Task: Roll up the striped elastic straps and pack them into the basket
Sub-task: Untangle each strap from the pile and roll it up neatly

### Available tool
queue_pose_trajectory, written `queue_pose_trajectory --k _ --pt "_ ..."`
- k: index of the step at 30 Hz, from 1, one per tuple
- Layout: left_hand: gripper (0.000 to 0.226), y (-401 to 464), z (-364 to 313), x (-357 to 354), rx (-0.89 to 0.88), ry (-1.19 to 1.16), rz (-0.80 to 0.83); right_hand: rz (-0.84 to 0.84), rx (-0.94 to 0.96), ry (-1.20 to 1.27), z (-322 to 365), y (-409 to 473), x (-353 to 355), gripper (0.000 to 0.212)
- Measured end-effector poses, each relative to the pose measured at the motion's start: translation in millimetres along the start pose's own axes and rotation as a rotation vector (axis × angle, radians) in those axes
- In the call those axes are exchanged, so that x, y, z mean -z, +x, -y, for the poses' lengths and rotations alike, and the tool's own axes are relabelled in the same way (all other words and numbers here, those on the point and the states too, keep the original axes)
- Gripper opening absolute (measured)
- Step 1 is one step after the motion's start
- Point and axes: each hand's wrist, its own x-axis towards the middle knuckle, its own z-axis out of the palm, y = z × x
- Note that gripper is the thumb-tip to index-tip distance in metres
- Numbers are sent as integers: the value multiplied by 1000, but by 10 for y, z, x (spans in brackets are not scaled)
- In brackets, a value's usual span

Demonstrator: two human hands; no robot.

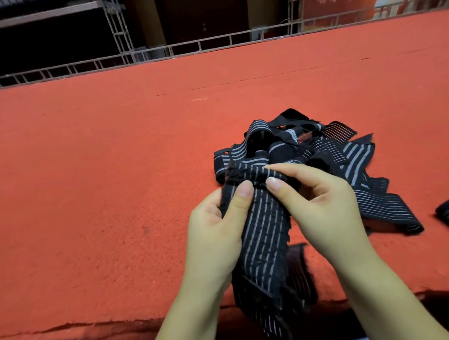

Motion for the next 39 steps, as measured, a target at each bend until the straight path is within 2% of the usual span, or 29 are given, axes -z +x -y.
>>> queue_pose_trajectory --k 4,8,15,19,22,25,27,31,33,36,39 --pt "25 12 -47 -19 32 -38 -30 5 167 -150 1 -7 -21 24" --pt "39 21 -49 -9 65 10 -114 117 239 -156 -66 -30 -10 25" --pt "34 4 -45 23 41 16 -116 351 -78 84 -9 -24 100 20" --pt "26 -8 15 58 21 21 -43 321 -349 267 18 -31 102 30" --pt "19 -21 44 112 -17 90 21 361 -393 281 3 -30 115 27" --pt "27 -19 47 149 -59 157 87 296 -351 304 16 -32 114 18" --pt "27 -24 25 144 -56 111 111 248 -297 306 16 -38 106 17" --pt "28 -14 -10 153 34 -34 169 163 -268 404 37 -30 101 17" --pt "29 -21 -6 143 64 -19 213 126 -233 419 53 -17 101 6" --pt "21 -53 4 84 75 -46 190 52 -169 323 37 -12 104 12" --pt "14 -69 -13 36 48 -51 123 13 -130 186 12 -41 97 6"
